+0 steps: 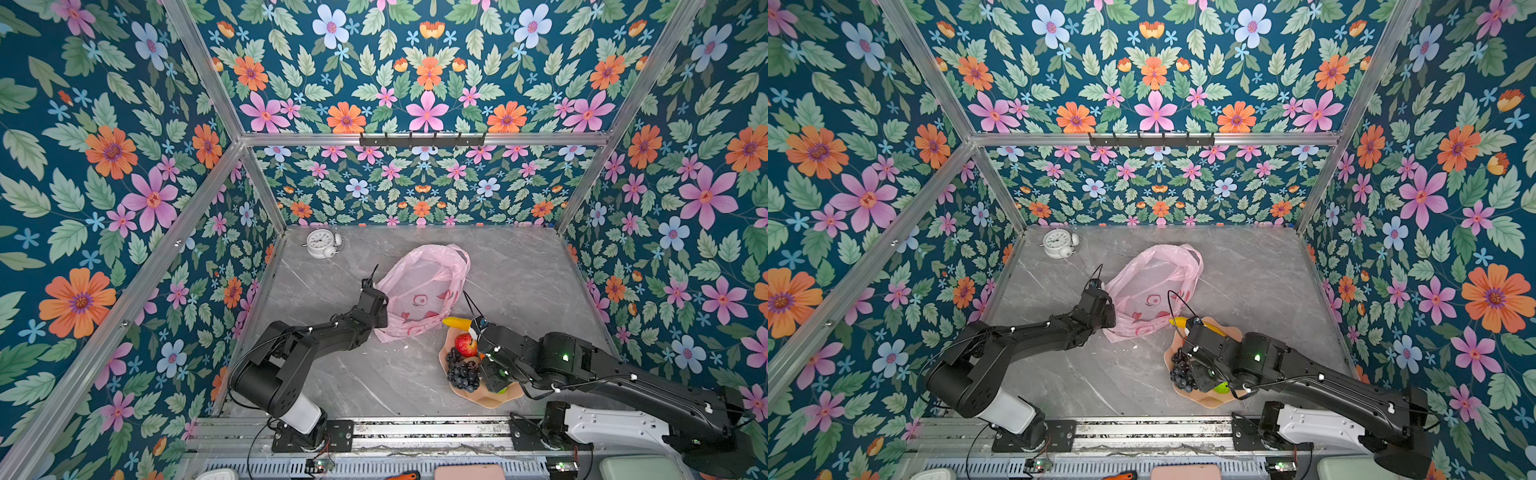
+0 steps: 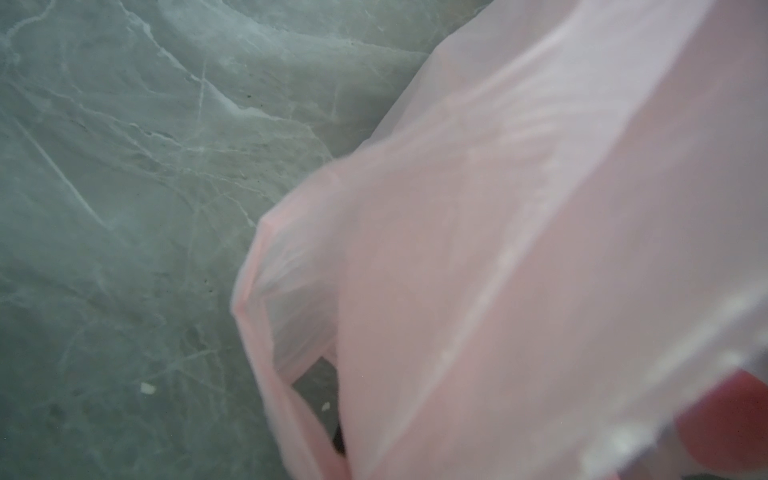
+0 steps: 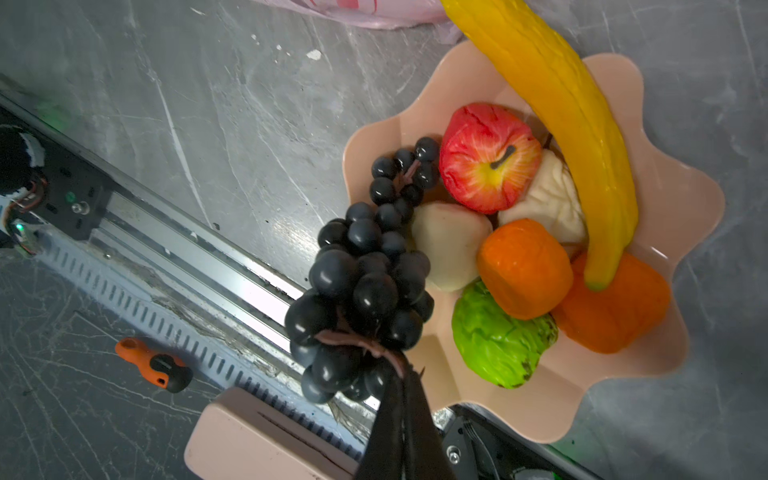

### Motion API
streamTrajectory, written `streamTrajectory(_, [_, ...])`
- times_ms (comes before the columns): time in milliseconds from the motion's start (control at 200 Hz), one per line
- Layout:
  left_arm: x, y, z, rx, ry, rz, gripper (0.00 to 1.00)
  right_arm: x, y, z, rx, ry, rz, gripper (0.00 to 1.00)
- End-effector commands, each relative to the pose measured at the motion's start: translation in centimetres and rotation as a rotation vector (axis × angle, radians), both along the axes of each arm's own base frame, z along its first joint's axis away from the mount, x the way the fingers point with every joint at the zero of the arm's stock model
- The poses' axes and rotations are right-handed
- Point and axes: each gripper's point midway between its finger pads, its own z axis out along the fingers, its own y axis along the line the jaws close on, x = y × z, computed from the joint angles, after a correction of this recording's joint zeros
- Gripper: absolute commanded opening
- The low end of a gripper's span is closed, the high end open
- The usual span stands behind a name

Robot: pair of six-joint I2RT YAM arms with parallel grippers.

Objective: Take the fake fruits out of the plastic bag
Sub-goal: 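Lower the grapes onto the plate's near edge and open the right gripper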

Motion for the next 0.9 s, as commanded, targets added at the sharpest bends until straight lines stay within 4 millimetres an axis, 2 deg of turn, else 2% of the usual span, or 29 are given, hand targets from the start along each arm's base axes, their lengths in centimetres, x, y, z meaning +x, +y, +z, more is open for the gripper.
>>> streamTrajectory(0, [0.2,-0.1,0.2,0.006,-0.008,-0.006,0.07,-0.5,-1.4,-0.8,-0.035,0.026,-0.051,0.00])
streamTrajectory(400, [0.2,-0.2,0.2,0.000,-0.007,-0.009,0.07,-1.4,-3.2,-3.7,-0.122,0.102,-0.152,0.00])
streamTrajectory(705, [0.2,-0.2,0.1,-0.001,-0.004,-0.011,0.07,-0.5,-3.5,-5.2,-0.203,0.087,-0.209,0.00])
streamTrajectory(895, [0.2,-0.2,0.1,-0.003,-0.006,-0.011,0.08,-0.2,-4.2,-5.3,-0.256,0.072,-0.223,0.00])
